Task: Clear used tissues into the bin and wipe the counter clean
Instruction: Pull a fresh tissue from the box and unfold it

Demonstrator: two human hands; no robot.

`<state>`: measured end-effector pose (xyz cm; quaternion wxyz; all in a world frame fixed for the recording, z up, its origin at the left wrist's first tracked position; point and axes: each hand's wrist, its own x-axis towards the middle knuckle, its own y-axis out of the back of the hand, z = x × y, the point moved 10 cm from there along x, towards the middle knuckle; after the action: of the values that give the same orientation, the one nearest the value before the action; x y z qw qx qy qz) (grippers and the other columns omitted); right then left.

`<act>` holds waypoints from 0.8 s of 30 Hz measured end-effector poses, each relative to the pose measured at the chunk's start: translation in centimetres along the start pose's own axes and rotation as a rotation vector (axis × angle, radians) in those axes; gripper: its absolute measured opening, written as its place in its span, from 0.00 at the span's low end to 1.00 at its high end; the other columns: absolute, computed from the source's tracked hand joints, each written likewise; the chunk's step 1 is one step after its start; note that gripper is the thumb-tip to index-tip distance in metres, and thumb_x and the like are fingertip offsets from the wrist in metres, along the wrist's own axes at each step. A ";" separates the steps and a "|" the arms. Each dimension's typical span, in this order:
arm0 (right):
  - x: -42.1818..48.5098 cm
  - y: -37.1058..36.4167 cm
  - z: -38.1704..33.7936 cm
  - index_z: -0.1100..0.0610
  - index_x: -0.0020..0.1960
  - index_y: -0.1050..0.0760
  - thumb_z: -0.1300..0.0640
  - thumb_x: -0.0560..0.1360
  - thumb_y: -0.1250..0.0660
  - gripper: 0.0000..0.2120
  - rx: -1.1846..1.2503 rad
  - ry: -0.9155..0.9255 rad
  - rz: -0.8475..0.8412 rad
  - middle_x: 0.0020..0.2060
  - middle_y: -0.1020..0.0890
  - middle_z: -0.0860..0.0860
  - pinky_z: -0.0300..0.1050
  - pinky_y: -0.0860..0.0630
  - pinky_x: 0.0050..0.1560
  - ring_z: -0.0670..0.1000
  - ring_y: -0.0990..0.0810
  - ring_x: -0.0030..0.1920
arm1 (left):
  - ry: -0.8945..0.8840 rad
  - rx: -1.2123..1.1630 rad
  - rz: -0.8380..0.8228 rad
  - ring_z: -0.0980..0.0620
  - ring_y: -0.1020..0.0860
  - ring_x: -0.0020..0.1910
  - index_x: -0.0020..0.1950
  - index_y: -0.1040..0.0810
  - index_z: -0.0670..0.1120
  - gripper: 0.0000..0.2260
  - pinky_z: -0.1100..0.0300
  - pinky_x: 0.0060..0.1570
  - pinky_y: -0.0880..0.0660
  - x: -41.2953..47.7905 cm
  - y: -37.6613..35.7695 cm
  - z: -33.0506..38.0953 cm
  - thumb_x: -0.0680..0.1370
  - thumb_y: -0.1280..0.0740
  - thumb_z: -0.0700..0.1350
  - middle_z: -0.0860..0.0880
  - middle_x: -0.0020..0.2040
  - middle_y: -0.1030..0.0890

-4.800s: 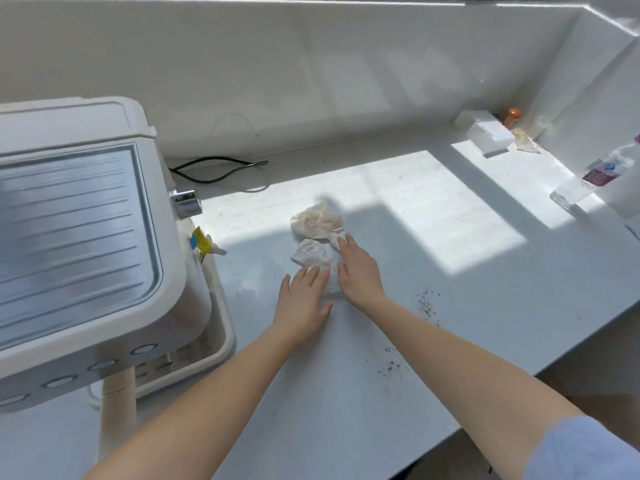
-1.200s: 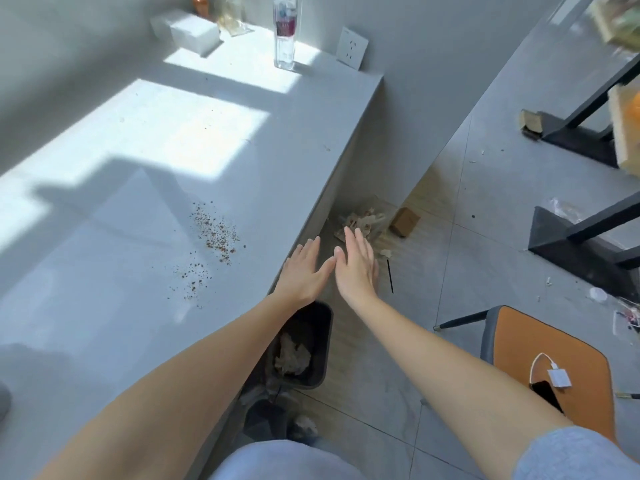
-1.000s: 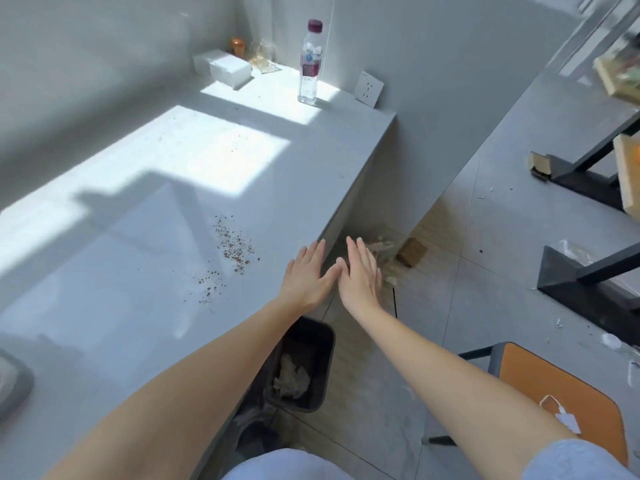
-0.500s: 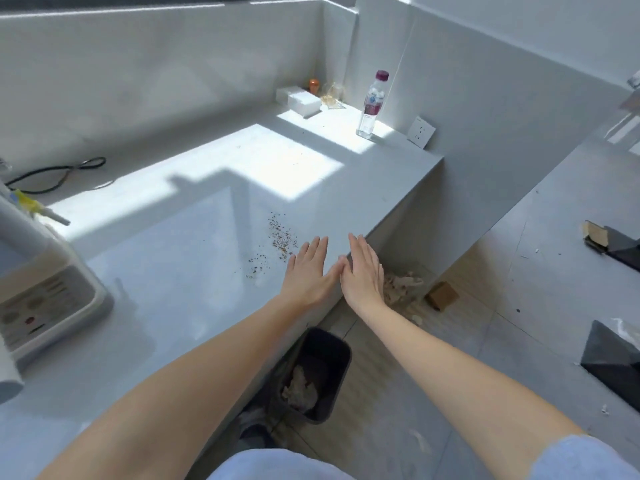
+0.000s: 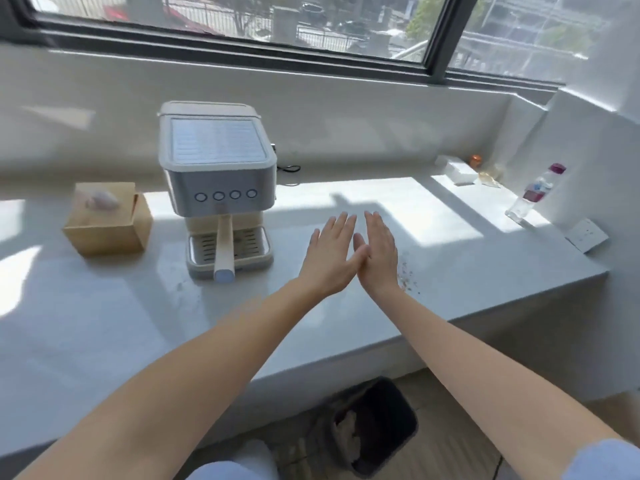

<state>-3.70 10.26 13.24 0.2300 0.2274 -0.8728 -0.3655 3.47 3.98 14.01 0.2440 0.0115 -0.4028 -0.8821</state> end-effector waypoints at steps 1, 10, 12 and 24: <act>0.5 -0.6 -2.2 0.52 0.76 0.44 0.52 0.82 0.46 0.23 0.024 0.052 0.004 0.77 0.43 0.50 0.56 0.48 0.75 0.50 0.47 0.77 | -0.001 0.007 0.043 0.52 0.55 0.77 0.77 0.51 0.50 0.27 0.49 0.75 0.57 -0.1 2.0 -0.5 0.80 0.47 0.55 0.50 0.79 0.51; 1.4 -7.5 -20.7 0.57 0.74 0.40 0.56 0.81 0.42 0.23 0.213 0.418 0.004 0.74 0.36 0.53 0.53 0.43 0.74 0.52 0.39 0.74 | 0.056 0.074 0.329 0.53 0.51 0.77 0.77 0.50 0.49 0.27 0.49 0.74 0.56 -3.4 17.1 -8.2 0.80 0.47 0.55 0.51 0.78 0.46; 1.4 -9.5 -24.3 0.56 0.74 0.38 0.56 0.80 0.42 0.22 0.255 0.464 -0.010 0.74 0.35 0.53 0.52 0.42 0.74 0.52 0.39 0.74 | 0.087 0.087 0.365 0.52 0.51 0.77 0.77 0.49 0.49 0.27 0.50 0.75 0.55 -4.5 20.3 -10.8 0.80 0.47 0.55 0.50 0.78 0.45; 2.7 -24.1 -38.6 0.55 0.73 0.38 0.60 0.77 0.41 0.25 0.290 0.609 -0.183 0.72 0.33 0.52 0.45 0.39 0.71 0.52 0.37 0.73 | 0.224 0.117 0.452 0.51 0.46 0.76 0.76 0.43 0.48 0.24 0.50 0.74 0.53 -6.7 34.5 -28.3 0.81 0.45 0.52 0.49 0.77 0.41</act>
<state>21.54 -26.99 20.19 0.4116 0.4336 -0.7829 -0.1720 30.04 -32.19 18.44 0.4770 0.0329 -0.4160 -0.7735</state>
